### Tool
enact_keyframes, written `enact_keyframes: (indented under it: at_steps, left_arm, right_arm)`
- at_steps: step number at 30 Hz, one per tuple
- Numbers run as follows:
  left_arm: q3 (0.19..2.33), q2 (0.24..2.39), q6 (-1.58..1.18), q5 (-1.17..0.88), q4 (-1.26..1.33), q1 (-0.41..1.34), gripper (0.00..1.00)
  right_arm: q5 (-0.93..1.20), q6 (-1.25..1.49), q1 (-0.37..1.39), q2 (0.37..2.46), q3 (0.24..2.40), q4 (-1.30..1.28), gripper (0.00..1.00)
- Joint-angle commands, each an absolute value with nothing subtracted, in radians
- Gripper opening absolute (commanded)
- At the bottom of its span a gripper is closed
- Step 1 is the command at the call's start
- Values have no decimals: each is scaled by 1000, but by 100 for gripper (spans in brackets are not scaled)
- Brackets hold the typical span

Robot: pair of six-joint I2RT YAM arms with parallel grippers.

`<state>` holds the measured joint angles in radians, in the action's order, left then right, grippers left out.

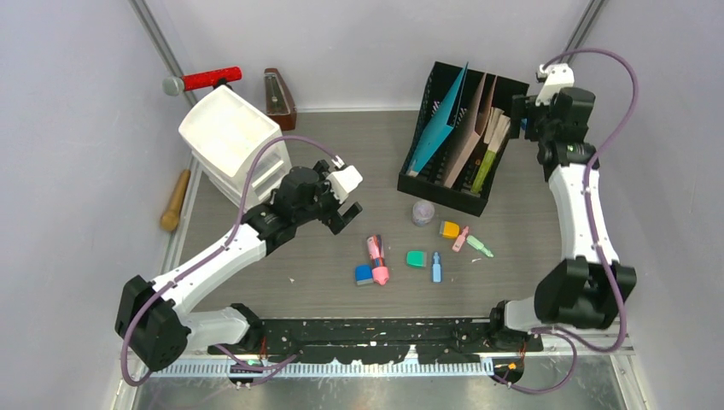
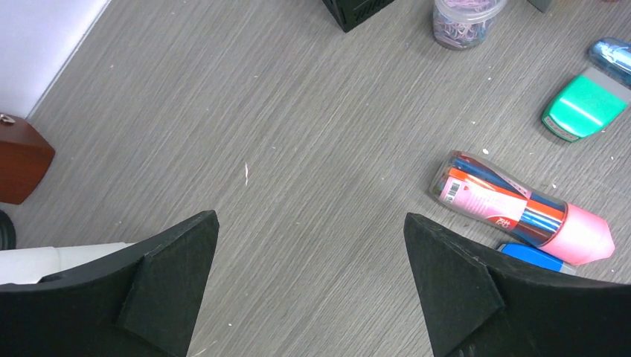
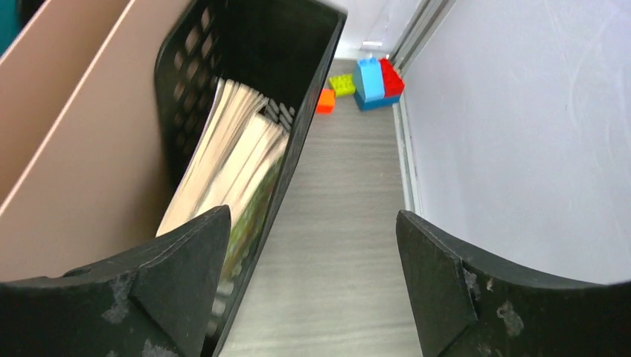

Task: Organize the desk
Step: Move the storage box to the corner of the board.

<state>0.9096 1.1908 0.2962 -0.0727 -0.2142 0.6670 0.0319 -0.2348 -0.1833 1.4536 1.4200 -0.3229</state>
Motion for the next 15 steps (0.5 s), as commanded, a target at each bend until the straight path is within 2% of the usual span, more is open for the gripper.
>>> enact_keyframes:
  at_steps: [1,8,15]
  left_arm:
    - [922,1155,304,-42,-183,664,100]
    - [912,1145,316,-40,-169,664,100]
    - [882,1127,325,-31,-130,663,100]
  right_arm:
    - [83,-248,-187,1288,1241,-275,88]
    - [313,-400,-186,1067,922,-428,88]
    - [357,-519,-186,1064,751,-390,89]
